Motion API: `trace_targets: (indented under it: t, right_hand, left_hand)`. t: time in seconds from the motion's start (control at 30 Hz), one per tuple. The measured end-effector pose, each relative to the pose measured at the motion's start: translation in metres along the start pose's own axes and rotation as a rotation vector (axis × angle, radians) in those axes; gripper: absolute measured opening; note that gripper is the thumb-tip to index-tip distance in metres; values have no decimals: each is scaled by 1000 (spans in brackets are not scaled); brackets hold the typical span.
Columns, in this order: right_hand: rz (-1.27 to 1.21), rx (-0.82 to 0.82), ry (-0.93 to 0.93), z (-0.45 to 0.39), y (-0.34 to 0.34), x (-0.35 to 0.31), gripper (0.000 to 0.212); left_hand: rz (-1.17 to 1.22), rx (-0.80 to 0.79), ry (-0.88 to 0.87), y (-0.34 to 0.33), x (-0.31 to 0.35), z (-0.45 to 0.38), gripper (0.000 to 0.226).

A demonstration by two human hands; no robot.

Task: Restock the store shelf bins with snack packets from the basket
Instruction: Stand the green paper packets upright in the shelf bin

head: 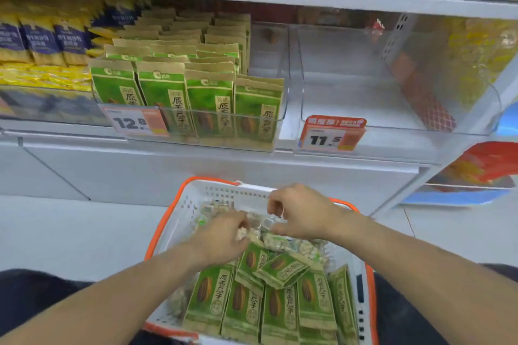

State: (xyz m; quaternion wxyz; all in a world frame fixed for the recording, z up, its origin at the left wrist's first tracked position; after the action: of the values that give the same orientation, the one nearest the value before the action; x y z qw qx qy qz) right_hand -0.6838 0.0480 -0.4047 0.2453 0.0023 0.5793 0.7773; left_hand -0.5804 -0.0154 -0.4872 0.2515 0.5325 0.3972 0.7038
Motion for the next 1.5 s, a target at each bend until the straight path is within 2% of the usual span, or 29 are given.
trace_targets:
  t: [0.07,0.13,0.23,0.33,0.43,0.5,0.63,0.73,0.8,0.9,0.97,1.03,1.13,1.2,1.3,1.4,1.5]
  right_hand:
    - [52,-152,-138,-4,-52,32,21]
    - [54,-259,-245,0,-94,57,21]
    - [35,-331,-378,1,-138,85,24]
    - [-30,-363,-500,-3,-166,102,27]
    - [-53,-439,-625,2,-193,116,81]
    - [-50,-514,-638,5,-201,116,101]
    - [-110,-630,-618,3,-201,118,104]
    - [-128,-633,-649,-2,-208,125,109]
    - [-136,-622,-664,-5,-213,126,104]
    - [-246,-634,-667,-6,-214,117,82]
    - [-337,-614,-646,-12,-207,108,65]
    - [-349,-582,-567,-21,-187,95,57]
    - [-443,-533,-413,-34,-137,60,38]
    - [-501,-527,-328,-37,-98,39,26]
    - [-584,-493,-235,-33,-30,23,26]
    - [-790,-422,-215,-21,21,26,26]
    - [-1019,-422,-282,-6,15,44,23]
  left_hand:
    - [36,-102,130,-35,-23,11,21]
    - [73,-117,253,-59,-40,22,18]
    - [90,-148,386,-89,-52,37,21]
    - [6,-172,447,-107,-55,47,28]
    - [-46,-183,475,-110,-57,44,29]
    - [17,-214,521,-113,-60,41,28]
    - [171,-217,583,-116,-63,33,22]
    - [253,-233,655,-121,-64,36,39]
    - [266,-251,648,-122,-61,36,47]
    - [213,-281,592,-108,-55,33,48]
    - [162,-294,556,-85,-50,28,34]
    - [145,-289,535,-53,-48,24,12]
    - [220,-306,504,1,-46,21,34]
    - [189,-372,415,38,-35,20,38]
    - [169,-406,311,88,-22,21,46]
    - [369,-336,266,110,-13,27,44]
    - [610,-255,220,111,1,30,42]
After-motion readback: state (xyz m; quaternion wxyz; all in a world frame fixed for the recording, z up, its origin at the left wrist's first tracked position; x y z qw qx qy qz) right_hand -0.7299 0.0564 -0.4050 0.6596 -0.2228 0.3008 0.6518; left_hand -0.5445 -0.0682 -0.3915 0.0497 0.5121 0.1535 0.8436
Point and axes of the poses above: each hand's wrist, its own z-axis away from the middle knuckle, its own y-axis out of the back of the hand, x = y × z, the point moved 9 cm from there along -z, towards the middle knuckle, and after that the axes turned 11 degrees about -y, right-handed, at the moved point
